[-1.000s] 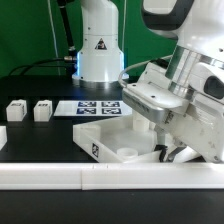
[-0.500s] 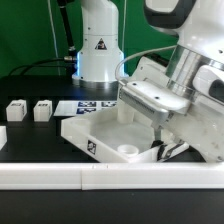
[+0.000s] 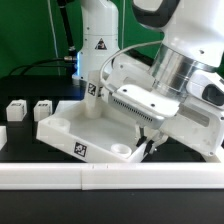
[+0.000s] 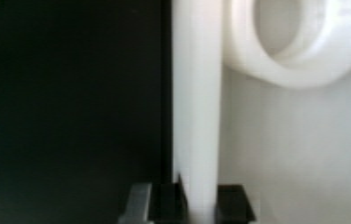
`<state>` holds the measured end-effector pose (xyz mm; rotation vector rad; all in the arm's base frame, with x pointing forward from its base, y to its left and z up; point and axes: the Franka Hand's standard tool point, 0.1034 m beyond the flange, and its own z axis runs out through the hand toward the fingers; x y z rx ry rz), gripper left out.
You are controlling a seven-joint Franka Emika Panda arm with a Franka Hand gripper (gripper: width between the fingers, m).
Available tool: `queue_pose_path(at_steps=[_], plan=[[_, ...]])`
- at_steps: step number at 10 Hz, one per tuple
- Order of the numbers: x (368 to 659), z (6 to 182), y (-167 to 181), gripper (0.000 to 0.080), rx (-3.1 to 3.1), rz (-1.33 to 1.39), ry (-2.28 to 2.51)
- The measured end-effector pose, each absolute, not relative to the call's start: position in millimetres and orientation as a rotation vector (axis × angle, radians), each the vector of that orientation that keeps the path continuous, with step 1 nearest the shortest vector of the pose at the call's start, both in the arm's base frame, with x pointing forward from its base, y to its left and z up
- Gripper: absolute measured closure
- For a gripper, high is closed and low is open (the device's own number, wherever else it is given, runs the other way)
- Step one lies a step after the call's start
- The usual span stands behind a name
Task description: Assemble square table
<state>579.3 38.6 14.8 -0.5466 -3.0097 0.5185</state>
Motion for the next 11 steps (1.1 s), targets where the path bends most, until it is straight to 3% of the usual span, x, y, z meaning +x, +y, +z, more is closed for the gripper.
queue_pose_path(at_steps=[4, 7, 9, 11], plan=[[576, 14.9, 34, 0.0738, -0.116, 0.499, -3.001], [576, 15.3, 52, 0.0735, 0.171, 0.387, -2.995], [577, 17.2, 68, 0.0724, 0.170, 0.375, -2.963], [573, 15.1, 63, 0.0721, 0.174, 0.370, -2.954]])
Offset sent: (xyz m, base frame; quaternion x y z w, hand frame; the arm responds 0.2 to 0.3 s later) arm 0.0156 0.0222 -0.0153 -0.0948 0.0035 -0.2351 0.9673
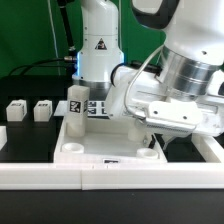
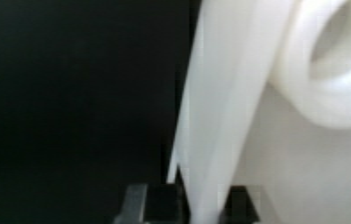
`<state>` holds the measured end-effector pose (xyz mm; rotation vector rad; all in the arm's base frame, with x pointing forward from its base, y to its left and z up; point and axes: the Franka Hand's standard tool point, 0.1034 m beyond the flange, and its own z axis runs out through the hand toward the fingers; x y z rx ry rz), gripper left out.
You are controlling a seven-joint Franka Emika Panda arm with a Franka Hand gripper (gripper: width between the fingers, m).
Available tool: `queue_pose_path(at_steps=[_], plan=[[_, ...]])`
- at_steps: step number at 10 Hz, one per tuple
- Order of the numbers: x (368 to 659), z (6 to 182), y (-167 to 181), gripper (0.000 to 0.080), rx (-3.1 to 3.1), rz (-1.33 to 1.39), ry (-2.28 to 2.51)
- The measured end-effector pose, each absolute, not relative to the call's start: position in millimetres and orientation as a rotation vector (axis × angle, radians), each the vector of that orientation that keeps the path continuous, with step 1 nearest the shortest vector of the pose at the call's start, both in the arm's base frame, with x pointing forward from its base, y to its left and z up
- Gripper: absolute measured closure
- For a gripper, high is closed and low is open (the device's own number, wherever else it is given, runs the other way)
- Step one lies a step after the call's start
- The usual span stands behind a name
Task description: Assemble square table
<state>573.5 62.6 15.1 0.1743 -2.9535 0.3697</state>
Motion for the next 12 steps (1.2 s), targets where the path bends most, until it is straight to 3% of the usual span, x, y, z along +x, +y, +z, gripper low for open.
queue_pose_path(at_steps=[2, 7, 12], plan=[[573, 15.0, 63, 0.0721, 0.147, 0.373, -2.956], [582, 13.9, 109, 0.0722, 0.046, 0.292, -2.964], [582, 16.2, 121, 0.0722, 0.013, 0.312, -2.942]])
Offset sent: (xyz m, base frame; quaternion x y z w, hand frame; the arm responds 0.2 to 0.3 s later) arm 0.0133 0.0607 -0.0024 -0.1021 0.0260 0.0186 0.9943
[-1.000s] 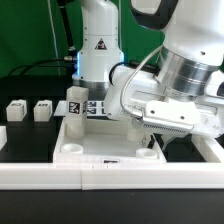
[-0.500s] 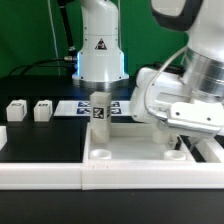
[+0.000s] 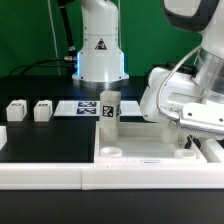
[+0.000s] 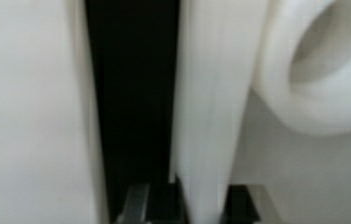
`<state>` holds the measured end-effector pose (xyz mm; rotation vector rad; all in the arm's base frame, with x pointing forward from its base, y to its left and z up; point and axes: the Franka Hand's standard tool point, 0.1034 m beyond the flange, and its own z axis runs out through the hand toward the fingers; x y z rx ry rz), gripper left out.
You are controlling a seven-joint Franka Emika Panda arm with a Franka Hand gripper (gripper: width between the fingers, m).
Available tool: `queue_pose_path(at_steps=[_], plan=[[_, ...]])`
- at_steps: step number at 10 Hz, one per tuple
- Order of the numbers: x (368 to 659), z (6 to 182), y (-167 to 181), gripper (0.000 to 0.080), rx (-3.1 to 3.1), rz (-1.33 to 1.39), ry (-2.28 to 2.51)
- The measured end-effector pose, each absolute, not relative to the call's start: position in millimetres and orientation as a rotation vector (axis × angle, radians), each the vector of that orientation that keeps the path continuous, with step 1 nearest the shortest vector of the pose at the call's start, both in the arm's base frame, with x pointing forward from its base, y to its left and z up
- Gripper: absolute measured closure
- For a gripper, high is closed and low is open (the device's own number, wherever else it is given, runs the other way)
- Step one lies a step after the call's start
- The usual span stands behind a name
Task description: Assemble square table
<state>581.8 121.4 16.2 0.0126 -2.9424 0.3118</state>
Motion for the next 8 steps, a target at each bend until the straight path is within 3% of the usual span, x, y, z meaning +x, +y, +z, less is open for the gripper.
queue_pose_path(at_steps=[3, 4, 5, 6, 7, 8], plan=[[579, 15.2, 120, 0.0722, 0.001, 0.320, -2.932], [579, 15.1, 119, 0.0643, -0.001, 0.320, -2.931], [581, 16.5, 113, 0.0499, -0.015, 0.335, -2.931], [582, 17.8, 107, 0.0499, -0.023, 0.351, -2.928], [582, 19.1, 101, 0.0320, -0.027, 0.368, -2.927], [583, 20.0, 97, 0.0320, -0.037, 0.374, -2.926]])
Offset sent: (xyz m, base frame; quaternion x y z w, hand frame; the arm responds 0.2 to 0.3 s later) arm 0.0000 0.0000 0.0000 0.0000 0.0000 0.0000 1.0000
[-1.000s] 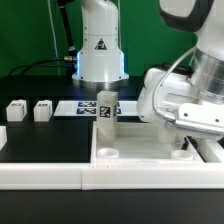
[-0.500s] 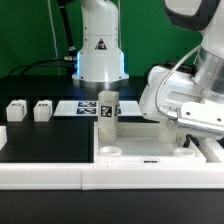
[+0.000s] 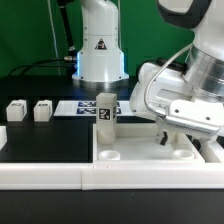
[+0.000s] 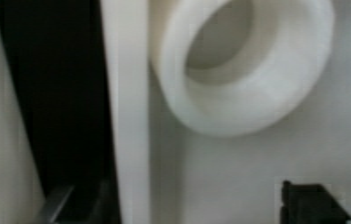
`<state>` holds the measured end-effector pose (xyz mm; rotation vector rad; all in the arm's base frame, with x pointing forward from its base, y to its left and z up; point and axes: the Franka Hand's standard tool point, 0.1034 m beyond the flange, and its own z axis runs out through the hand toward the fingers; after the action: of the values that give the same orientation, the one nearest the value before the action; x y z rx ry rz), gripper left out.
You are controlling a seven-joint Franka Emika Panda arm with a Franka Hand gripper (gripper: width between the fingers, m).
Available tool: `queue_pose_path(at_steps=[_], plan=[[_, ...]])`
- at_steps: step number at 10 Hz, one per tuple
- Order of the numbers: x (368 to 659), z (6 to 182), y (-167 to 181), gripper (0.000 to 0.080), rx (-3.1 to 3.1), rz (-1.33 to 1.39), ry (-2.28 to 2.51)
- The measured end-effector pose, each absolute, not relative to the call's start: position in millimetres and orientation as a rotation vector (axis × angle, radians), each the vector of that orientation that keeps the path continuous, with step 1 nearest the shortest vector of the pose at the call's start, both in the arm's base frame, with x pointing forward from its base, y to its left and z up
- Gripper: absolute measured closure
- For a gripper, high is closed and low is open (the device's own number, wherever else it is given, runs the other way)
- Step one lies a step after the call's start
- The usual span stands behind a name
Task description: Assemble square table
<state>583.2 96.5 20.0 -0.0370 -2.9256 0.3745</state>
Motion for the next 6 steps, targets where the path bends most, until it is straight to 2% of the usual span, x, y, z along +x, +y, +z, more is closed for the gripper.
queue_pose_path(at_steps=[1, 3, 6], plan=[[583.5, 19.9, 94.2, 0.0189, -0.042, 0.376, -2.925], [583.7, 19.7, 92.8, 0.0152, -0.046, 0.375, -2.925], [583.6, 19.2, 92.2, 0.0151, -0.047, 0.374, -2.924]])
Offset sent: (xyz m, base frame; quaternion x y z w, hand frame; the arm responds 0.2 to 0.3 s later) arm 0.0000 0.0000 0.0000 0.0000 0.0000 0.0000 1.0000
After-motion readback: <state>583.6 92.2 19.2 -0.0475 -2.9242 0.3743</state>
